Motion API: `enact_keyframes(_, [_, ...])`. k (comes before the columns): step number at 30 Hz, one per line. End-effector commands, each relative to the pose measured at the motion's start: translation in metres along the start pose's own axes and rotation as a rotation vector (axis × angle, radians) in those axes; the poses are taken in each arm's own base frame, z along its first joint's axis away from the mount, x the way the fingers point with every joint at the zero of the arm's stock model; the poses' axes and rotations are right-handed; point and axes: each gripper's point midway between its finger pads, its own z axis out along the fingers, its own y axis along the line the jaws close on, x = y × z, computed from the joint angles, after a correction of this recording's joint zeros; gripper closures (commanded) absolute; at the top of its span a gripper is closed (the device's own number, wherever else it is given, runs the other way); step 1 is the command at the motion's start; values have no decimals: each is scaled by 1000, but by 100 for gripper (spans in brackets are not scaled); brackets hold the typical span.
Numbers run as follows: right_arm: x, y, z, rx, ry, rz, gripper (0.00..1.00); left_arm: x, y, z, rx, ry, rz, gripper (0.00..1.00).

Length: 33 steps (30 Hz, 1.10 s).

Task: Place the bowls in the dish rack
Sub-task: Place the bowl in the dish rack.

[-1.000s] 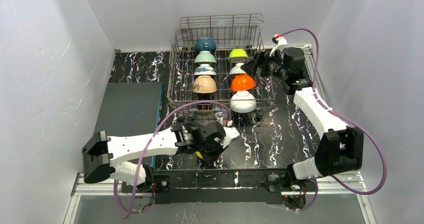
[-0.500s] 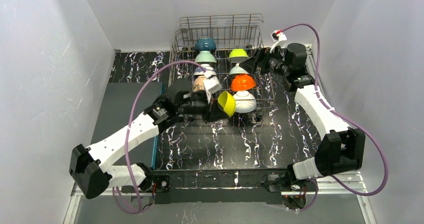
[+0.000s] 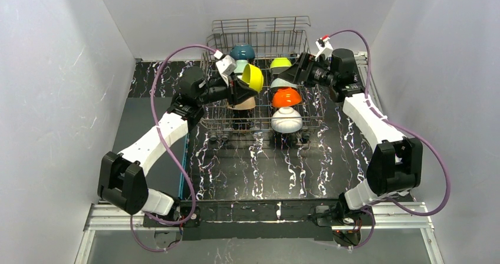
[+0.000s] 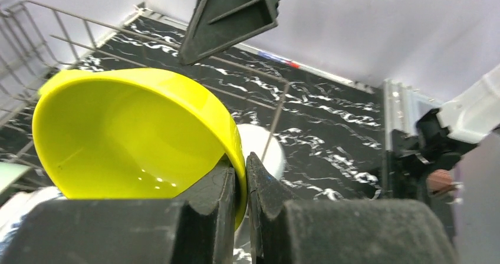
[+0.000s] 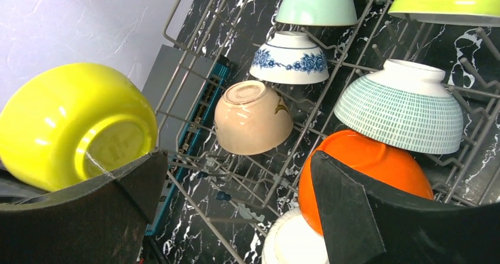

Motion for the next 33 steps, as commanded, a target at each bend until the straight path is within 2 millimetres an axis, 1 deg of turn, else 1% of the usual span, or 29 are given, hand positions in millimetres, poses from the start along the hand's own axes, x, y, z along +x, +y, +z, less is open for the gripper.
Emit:
enact_keyframes(1, [-21, 25, 1, -50, -11, 4, 1, -17, 11, -12, -9, -79, 260, 100])
enact_keyframes(3, [-16, 31, 6, -71, 12, 1, 1, -5, 16, -19, -32, -67, 326, 100])
enact_keyframes(5, [-10, 42, 12, -104, 39, -9, 1, 3, 16, -25, -50, -57, 400, 100])
enact_keyframes(7, [-2, 58, 17, -153, 68, -36, 1, 12, 18, -31, -73, -45, 454, 100])
enact_keyframes(9, [10, 76, 20, -209, 108, -45, 1, 20, 19, -38, -95, -34, 508, 100])
enact_keyframes(12, [23, 101, 25, -281, 150, -66, 1, 25, 19, -45, -115, -24, 575, 100])
enact_keyframes(15, [32, 126, 27, -342, 175, -85, 1, 27, 18, -48, -118, -18, 626, 100])
enact_keyframes(18, [41, 144, 30, -384, 194, -98, 1, 28, 17, -49, -118, -18, 637, 100])
enact_keyframes(21, [48, 150, 35, -393, 217, -89, 1, 27, 15, -50, -111, -21, 646, 100])
enact_keyframes(25, [58, 151, 42, -387, 242, -64, 1, 27, 13, -51, -108, -23, 660, 100])
enact_keyframes(29, [70, 161, 51, -409, 275, -43, 1, 28, 14, -50, -104, -21, 665, 100])
enact_keyframes(33, [71, 162, 58, -397, 282, -18, 2, 31, 12, -50, -97, -16, 679, 100])
